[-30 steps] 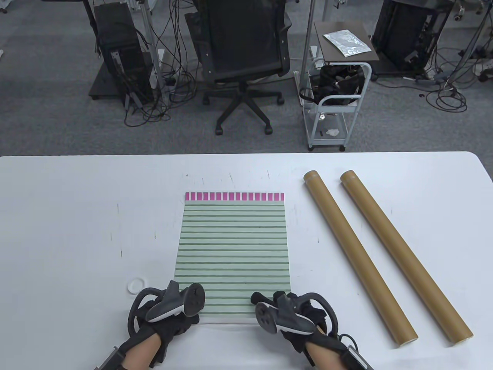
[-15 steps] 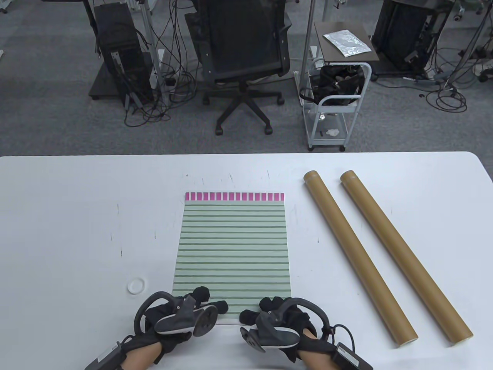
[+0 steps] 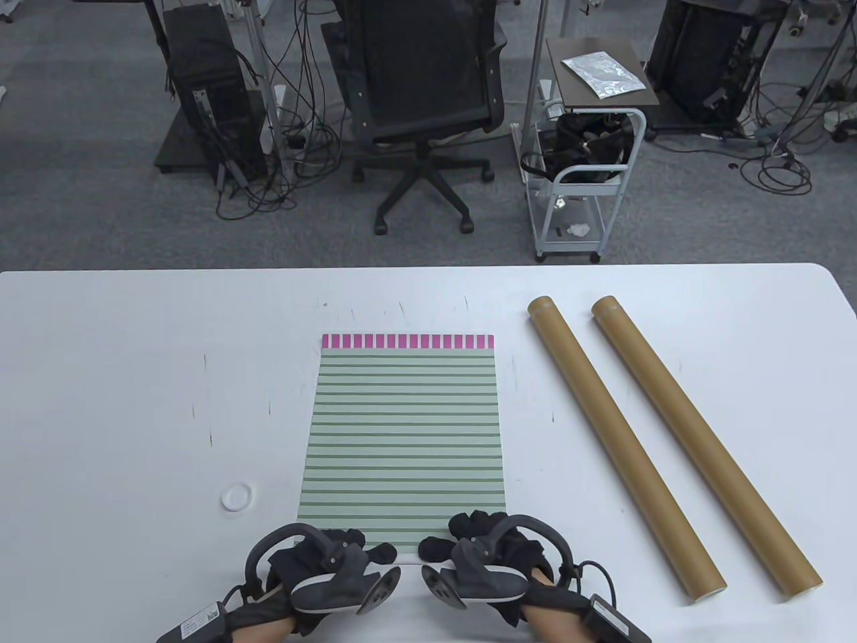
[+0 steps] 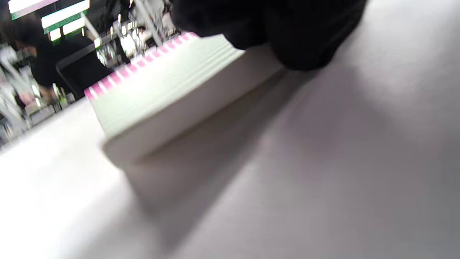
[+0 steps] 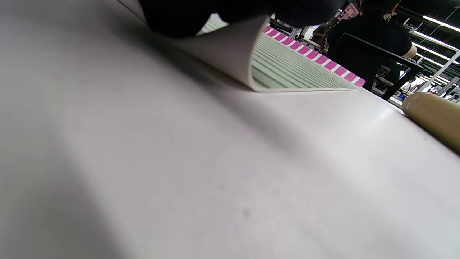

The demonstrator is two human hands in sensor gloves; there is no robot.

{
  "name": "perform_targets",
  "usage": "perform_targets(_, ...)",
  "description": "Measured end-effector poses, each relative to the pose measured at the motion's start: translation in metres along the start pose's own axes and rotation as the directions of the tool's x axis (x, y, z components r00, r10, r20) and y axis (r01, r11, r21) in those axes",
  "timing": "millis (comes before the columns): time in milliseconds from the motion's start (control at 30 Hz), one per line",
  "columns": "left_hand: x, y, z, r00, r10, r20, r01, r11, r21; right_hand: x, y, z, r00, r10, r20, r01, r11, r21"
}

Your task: Roll up mouse pads and store in mailing tubes

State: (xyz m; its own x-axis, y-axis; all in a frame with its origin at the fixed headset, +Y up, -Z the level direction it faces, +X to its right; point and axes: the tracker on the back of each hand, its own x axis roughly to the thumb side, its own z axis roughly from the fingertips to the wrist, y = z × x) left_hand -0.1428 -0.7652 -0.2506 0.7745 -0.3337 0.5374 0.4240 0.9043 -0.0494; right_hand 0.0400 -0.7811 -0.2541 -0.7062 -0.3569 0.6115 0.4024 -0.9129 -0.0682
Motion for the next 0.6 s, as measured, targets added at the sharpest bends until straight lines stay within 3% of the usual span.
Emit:
perform_targets(133,-0.024,-0.014,-0.006,0.965,0.263,0.023,-0.261,0.963,-0.064,0.002,0.001,0.001,1.000,0.004,0.009,-0.004,1.000,0.005)
perform_targets(200,-0.029,-0.018,-0.008,0.944,0.330,0.021,-0.327,0.941,-0.089,0.004,-0.001,-0.003,1.000,-0.001,0.005,0.000,0.996,0.092)
perform_targets(367,-0.029,-0.018,-0.007,0.953,0.301,0.035,-0.296,0.950,-0.099,0.002,0.002,-0.001,1.000,-0.003,0.012,0.003,0.999,0.048)
perform_targets(600,-0.029,-0.020,-0.009,0.927,0.374,0.014,-0.372,0.924,-0.095,-0.013,0.005,-0.004,0.960,-0.279,-0.027,0.280,0.948,0.154)
